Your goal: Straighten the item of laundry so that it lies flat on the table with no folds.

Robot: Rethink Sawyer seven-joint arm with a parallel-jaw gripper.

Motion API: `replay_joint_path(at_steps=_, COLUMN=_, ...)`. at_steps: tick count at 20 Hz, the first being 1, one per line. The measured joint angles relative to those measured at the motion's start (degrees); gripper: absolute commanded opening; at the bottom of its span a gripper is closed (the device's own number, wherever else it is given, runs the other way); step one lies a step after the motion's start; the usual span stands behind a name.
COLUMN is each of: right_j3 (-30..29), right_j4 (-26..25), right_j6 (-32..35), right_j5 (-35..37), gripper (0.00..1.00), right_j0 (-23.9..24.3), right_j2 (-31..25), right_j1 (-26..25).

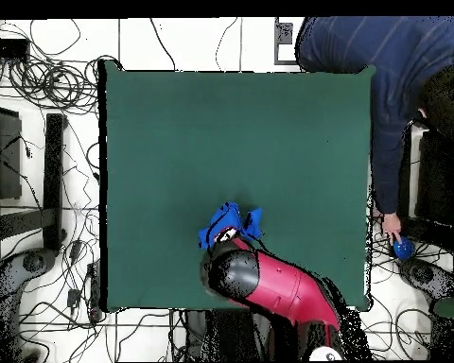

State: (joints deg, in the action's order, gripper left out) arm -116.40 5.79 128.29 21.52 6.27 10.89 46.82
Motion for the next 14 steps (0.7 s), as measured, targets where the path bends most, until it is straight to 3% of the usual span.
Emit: replay_joint_path(at_steps=14, right_j3=2.5, right_j4=0.0, right_j6=0.0, right_j5=3.0, gripper=0.0, right_j0=-0.7, right_j2=1.0, right_j1=1.3)
